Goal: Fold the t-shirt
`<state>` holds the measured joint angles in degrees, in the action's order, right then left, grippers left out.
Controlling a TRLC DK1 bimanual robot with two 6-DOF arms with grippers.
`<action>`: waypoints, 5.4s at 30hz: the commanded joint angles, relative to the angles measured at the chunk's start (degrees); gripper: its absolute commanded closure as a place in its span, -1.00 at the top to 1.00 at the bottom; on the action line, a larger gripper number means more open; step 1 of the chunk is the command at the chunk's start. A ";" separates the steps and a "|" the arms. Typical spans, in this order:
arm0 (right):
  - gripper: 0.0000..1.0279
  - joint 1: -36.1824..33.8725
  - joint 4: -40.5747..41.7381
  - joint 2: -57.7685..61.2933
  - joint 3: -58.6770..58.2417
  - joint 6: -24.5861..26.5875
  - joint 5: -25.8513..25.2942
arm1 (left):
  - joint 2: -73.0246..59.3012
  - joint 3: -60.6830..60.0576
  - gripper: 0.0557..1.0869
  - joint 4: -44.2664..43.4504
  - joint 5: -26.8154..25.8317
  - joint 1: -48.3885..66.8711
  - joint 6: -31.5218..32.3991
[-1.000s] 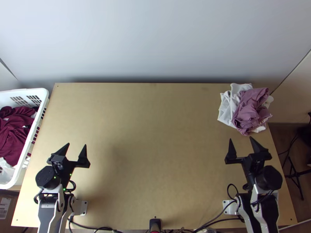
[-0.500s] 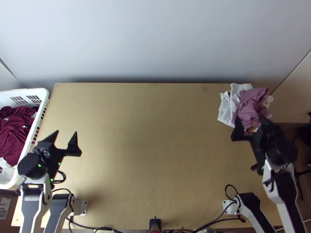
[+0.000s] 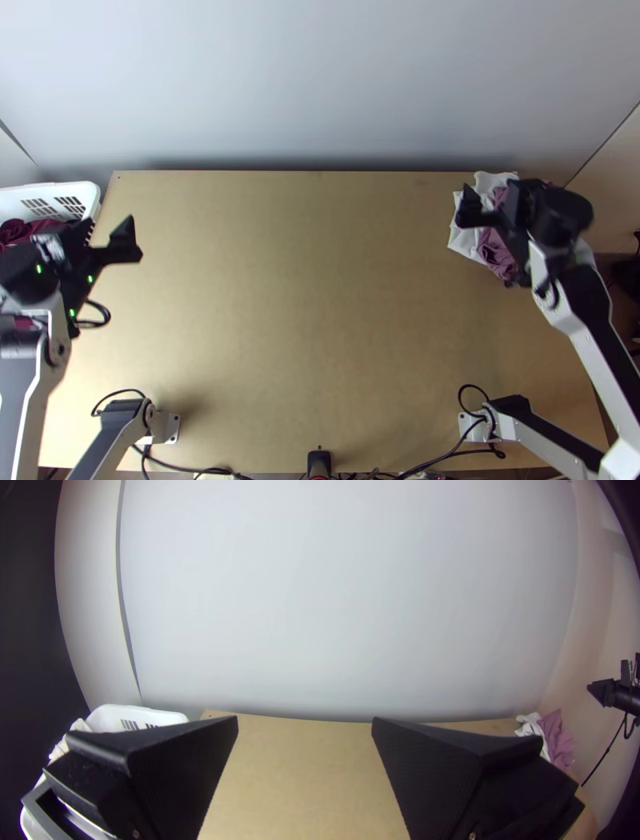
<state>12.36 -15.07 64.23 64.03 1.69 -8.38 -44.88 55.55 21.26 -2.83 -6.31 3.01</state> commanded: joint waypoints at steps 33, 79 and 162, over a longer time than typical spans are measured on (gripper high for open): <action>0.93 14.89 -5.14 20.06 19.99 -6.00 0.91 | -32.81 26.01 0.90 7.75 8.81 10.35 4.11; 0.93 31.59 -13.49 13.82 26.23 -8.81 0.91 | -74.56 39.11 0.90 -0.95 14.87 -36.50 -5.47; 0.93 17.79 -11.21 -6.75 5.05 -9.96 0.65 | -34.31 66.44 -0.92 39.12 -7.36 37.95 21.43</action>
<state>34.28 -27.90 60.93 74.11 -7.09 -7.70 -79.83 118.80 58.94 -0.60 22.98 19.05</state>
